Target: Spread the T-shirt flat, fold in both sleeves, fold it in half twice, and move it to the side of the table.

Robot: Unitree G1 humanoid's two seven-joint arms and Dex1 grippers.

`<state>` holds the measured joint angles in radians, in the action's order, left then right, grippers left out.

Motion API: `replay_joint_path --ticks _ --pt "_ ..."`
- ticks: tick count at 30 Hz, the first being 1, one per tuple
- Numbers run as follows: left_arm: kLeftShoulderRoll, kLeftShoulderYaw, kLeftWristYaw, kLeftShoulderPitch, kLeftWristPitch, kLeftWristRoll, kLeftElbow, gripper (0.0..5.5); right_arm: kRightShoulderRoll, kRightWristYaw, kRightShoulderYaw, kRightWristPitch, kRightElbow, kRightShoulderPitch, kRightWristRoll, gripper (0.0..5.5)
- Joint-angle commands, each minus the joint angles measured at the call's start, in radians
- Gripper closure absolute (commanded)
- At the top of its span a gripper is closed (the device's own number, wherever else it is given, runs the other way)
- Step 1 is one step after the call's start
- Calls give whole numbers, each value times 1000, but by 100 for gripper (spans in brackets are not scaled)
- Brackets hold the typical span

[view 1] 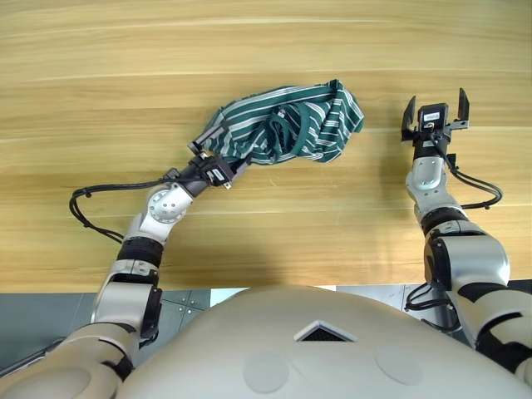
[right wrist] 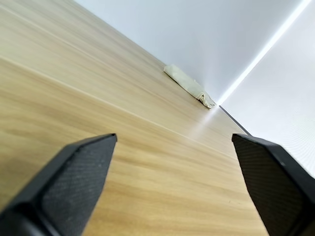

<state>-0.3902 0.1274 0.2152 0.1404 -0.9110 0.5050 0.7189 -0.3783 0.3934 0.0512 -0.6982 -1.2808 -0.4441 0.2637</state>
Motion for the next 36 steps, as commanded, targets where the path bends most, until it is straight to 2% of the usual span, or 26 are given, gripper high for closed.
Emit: replay_joint_path --ticks 1,4,7,9,12,16,20,24,28,31,36 --pt "-5 58 27 -40 -100 -81 4 146 28 -28 22 32 -23 10 25 116" --pt "-11 182 157 -90 -232 -438 -135 146 25 -28 24 26 -20 10 26 116" --pt "-59 301 322 -141 -233 -798 -287 146 16 -27 29 16 -17 4 30 116" --pt "-83 326 428 -166 -207 -980 -377 146 9 -28 32 0 -9 1 32 116" --pt "-82 289 532 -177 -174 -1116 -412 146 -7 -32 60 -45 15 9 56 116" --pt "-74 201 515 -195 -98 -1013 -352 146 -59 -29 111 -132 141 53 123 116" --pt "-37 140 481 -292 -22 -1045 -464 146 -70 -39 107 -131 372 133 139 116" --pt "91 35 340 -318 26 -1046 -504 146 -29 -57 69 -47 649 260 95 116" --pt "264 -48 87 -343 58 -738 -568 146 85 -12 44 86 930 416 111 116" --pt "330 -96 -19 -296 43 -607 -483 146 142 12 74 95 931 429 163 116" --pt "321 -160 -77 -246 16 -539 -344 146 148 -27 22 72 850 382 71 116"
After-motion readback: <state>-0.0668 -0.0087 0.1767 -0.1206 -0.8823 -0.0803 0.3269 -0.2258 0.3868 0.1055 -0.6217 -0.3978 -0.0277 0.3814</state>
